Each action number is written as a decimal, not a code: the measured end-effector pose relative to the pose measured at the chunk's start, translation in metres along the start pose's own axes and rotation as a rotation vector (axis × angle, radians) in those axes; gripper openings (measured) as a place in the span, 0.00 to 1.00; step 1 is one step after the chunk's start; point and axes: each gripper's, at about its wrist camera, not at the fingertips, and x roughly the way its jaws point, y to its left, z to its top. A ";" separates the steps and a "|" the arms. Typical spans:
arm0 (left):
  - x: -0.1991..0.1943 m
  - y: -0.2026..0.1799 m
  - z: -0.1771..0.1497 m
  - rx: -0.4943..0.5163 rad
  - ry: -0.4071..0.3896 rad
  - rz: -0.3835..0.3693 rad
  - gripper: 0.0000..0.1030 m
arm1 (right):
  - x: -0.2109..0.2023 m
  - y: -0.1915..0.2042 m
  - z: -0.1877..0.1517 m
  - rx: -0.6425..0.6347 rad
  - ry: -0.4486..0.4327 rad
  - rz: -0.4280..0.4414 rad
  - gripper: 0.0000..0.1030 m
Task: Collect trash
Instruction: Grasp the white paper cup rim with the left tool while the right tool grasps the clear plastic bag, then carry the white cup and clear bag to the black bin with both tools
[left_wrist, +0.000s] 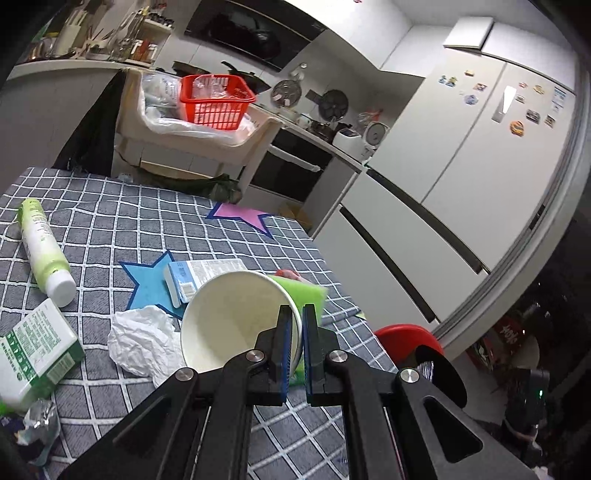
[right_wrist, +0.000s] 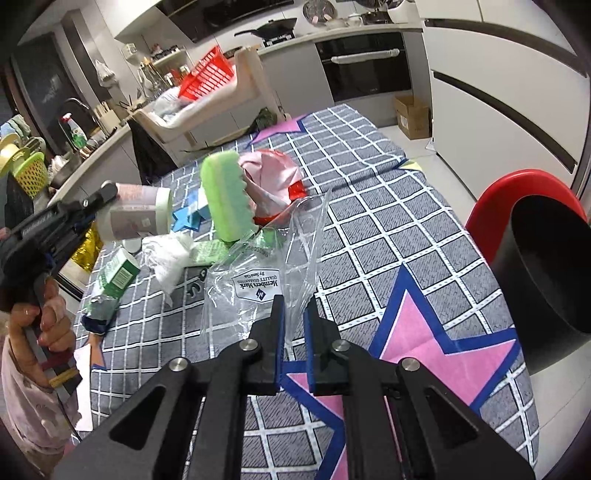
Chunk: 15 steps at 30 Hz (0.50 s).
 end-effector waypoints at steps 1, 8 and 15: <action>-0.002 -0.004 -0.003 0.013 0.001 0.003 0.98 | -0.003 0.000 -0.001 0.001 -0.005 0.001 0.09; -0.012 -0.035 -0.025 0.050 0.038 -0.037 0.98 | -0.027 -0.005 -0.009 0.016 -0.041 0.011 0.09; -0.012 -0.084 -0.040 0.105 0.068 -0.125 0.98 | -0.056 -0.025 -0.014 0.049 -0.100 -0.001 0.09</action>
